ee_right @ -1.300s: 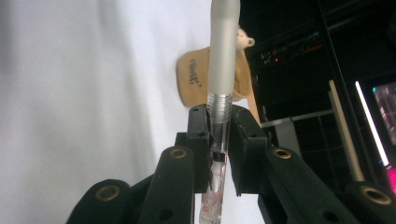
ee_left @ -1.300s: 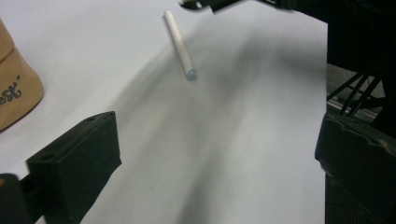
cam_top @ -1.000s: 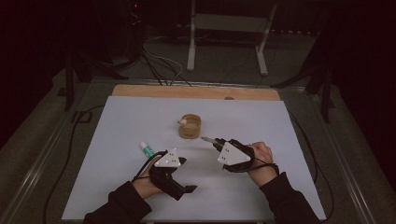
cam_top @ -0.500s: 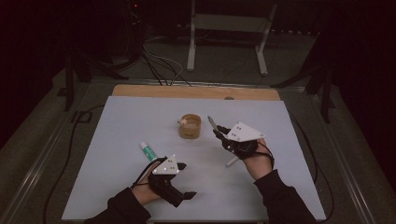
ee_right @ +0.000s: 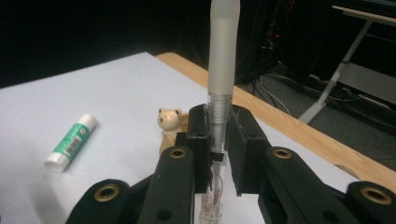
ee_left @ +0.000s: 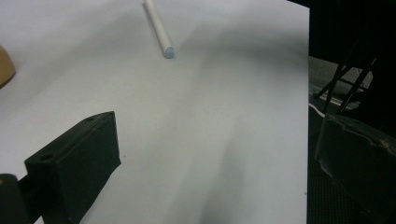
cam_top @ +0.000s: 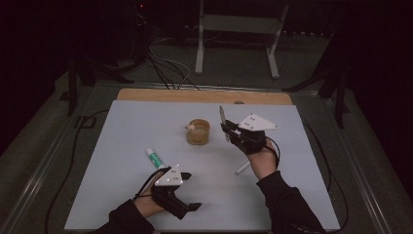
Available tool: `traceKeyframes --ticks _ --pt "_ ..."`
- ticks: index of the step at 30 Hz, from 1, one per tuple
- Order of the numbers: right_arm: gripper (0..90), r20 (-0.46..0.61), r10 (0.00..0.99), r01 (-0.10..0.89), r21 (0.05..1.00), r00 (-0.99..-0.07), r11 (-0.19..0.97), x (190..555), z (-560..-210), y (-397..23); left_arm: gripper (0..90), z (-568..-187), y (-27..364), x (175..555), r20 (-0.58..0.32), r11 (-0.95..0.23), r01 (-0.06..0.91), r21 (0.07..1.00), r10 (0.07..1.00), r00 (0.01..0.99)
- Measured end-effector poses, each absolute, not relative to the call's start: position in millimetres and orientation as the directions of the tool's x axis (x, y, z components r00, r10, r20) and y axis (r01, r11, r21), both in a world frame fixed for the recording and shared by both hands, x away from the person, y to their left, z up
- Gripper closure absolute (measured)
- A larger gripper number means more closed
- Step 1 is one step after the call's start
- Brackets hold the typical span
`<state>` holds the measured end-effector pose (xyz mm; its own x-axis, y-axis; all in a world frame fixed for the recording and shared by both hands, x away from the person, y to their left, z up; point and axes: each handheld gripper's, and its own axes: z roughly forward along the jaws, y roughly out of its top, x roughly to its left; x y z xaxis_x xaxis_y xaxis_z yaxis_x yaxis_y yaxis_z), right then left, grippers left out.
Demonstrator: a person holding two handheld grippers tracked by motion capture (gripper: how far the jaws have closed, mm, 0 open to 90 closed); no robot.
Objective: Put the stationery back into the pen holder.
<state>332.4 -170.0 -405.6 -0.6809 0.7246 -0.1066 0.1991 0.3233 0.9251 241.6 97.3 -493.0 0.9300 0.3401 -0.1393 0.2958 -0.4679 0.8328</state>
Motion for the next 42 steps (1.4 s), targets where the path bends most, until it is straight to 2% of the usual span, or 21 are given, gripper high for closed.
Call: traceKeyframes --ticks 11,26,42 --pt "80.2 -0.113 0.730 0.195 0.926 -0.674 0.323 347.6 -403.3 -153.4 0.4 -499.3 103.0 242.6 -0.150 -0.450 0.309 0.838 0.355 0.923" --pt "80.1 -0.053 0.769 0.227 0.940 -0.637 0.253 374.7 -403.5 -133.7 0.5 -502.1 102.5 242.3 -0.155 -0.457 0.307 0.835 0.340 0.928" --pt "80.1 -0.008 0.786 0.264 0.940 -0.618 0.218 396.2 -420.4 -108.1 0.4 -500.9 103.2 241.9 -0.163 -0.449 0.309 0.838 0.334 0.928"
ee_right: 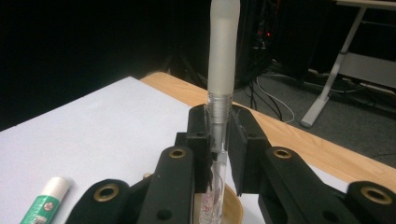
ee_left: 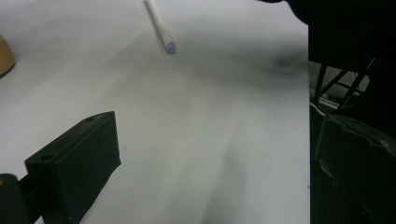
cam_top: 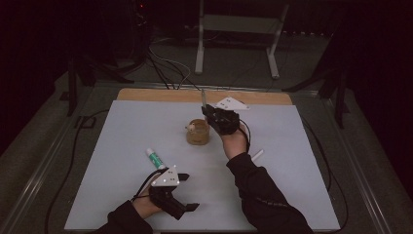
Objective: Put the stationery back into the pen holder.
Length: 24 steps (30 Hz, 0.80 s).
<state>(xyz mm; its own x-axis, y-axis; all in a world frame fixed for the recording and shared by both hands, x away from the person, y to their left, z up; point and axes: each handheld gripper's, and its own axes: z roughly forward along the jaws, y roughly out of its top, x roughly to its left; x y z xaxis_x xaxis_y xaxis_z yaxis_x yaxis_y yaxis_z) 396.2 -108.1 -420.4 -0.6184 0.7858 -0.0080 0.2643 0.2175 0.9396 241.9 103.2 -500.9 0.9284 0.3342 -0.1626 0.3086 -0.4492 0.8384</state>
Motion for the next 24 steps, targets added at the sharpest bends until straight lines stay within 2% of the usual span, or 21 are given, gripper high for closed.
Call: traceKeyframes --ticks 24 --pt "79.5 0.057 0.789 0.353 0.912 -0.612 0.207 415.0 -454.9 -97.6 0.5 -500.4 104.2 241.9 -0.174 -0.439 0.314 0.842 0.330 0.928"
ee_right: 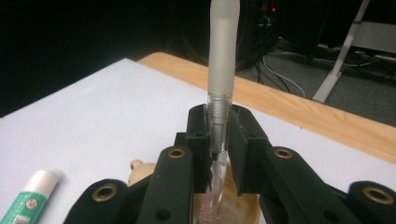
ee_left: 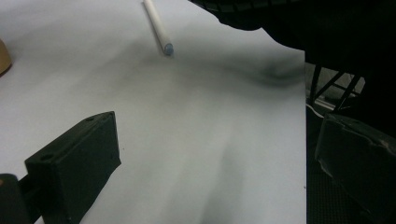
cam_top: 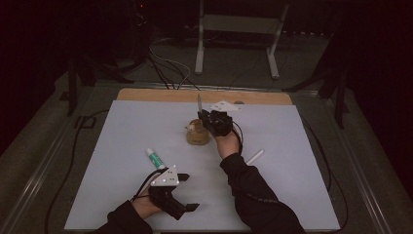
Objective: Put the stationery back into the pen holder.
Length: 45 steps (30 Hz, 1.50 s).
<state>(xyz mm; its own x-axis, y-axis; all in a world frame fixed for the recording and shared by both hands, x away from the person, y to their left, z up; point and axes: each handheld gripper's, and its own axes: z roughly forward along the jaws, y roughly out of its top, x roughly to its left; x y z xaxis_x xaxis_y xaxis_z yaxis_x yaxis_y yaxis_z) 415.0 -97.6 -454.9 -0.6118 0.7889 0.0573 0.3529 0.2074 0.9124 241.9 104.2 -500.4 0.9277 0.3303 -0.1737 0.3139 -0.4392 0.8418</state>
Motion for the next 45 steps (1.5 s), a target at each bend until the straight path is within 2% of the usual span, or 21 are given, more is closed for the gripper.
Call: traceKeyframes --ticks 13,15,20,24,29,36,40,45 --pt "76.9 0.061 0.782 0.373 0.900 -0.620 0.226 415.0 -460.7 -98.0 0.5 -499.4 104.0 241.3 -0.175 -0.436 0.312 0.844 0.326 0.929" --pt "67.3 0.061 0.783 0.370 0.902 -0.619 0.223 413.7 -459.0 -98.3 0.5 -498.7 104.5 241.3 -0.178 -0.432 0.313 0.846 0.325 0.929" --pt "33.2 0.112 0.758 0.364 0.915 -0.643 0.173 405.4 -445.6 -100.3 0.5 -494.7 106.3 241.0 -0.173 -0.424 0.306 0.852 0.324 0.930" --pt "10.5 0.124 0.725 0.354 0.919 -0.677 0.173 395.1 -435.6 -98.6 0.4 -487.9 109.8 240.6 -0.165 -0.406 0.296 0.865 0.327 0.931" --pt "1.4 0.150 0.674 0.354 0.919 -0.723 0.174 384.3 -424.4 -98.5 0.4 -480.0 117.9 242.1 -0.155 -0.382 0.288 0.878 0.341 0.927" --pt "1.4 0.126 0.663 0.309 0.936 -0.738 0.166 368.0 -414.2 -100.7 0.5 -474.8 130.2 247.0 -0.155 -0.354 0.295 0.887 0.375 0.914" --pt "1.5 0.096 0.696 0.265 0.954 -0.712 0.140 352.0 -412.6 -105.4 0.5 -468.8 137.1 247.9 -0.141 -0.333 0.283 0.899 0.390 0.910" --pt "1.5 0.064 0.717 0.255 0.954 -0.694 0.161 343.1 -417.6 -109.0 0.5 -460.7 144.1 247.4 -0.132 -0.308 0.270 0.912 0.403 0.906"
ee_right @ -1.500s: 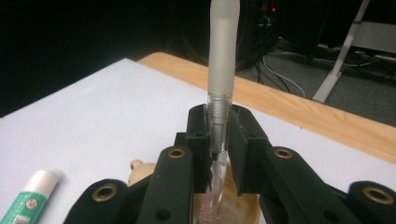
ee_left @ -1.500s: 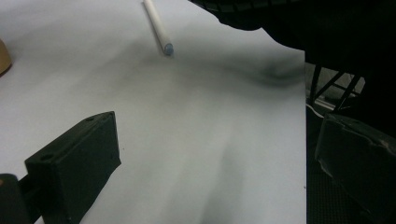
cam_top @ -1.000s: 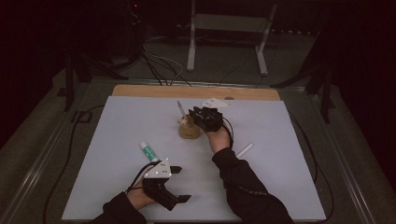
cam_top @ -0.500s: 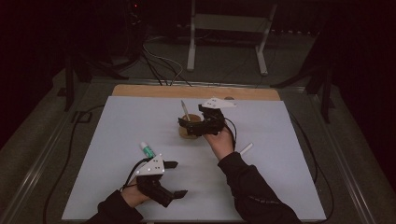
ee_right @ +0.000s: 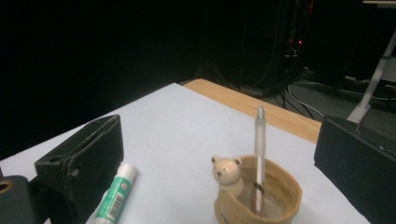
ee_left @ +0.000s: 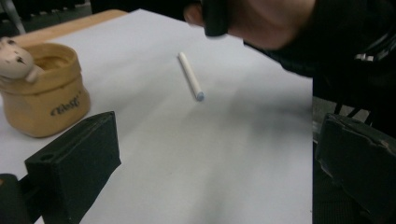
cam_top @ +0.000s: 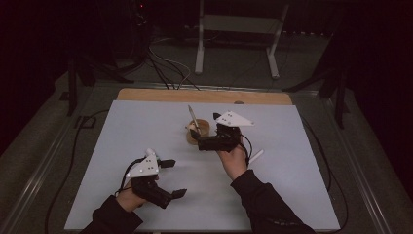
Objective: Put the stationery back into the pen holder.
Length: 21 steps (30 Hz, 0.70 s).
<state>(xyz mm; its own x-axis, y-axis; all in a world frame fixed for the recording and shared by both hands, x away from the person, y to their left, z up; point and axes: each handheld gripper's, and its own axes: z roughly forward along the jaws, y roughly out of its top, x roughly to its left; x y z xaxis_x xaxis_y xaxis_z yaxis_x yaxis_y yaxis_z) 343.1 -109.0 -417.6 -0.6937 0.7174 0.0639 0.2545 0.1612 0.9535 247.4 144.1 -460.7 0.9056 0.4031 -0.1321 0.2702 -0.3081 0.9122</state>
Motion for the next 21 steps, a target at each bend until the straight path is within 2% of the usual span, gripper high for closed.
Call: traceKeyframes --ticks 8,13,21 --pt "2.1 0.114 0.710 0.314 0.936 -0.695 0.157 335.2 -439.4 -107.5 0.5 -453.7 155.0 247.6 -0.119 -0.273 0.255 0.928 0.432 0.894" --pt "2.1 0.213 0.640 0.432 0.878 -0.738 0.206 329.0 -465.0 -95.9 0.4 -455.6 162.3 250.1 -0.103 -0.251 0.251 0.935 0.484 0.869" --pt "2.0 0.222 0.622 0.458 0.853 -0.751 0.249 314.4 -489.9 -77.4 0.5 -457.5 175.9 257.1 -0.104 -0.182 0.257 0.949 0.590 0.801"
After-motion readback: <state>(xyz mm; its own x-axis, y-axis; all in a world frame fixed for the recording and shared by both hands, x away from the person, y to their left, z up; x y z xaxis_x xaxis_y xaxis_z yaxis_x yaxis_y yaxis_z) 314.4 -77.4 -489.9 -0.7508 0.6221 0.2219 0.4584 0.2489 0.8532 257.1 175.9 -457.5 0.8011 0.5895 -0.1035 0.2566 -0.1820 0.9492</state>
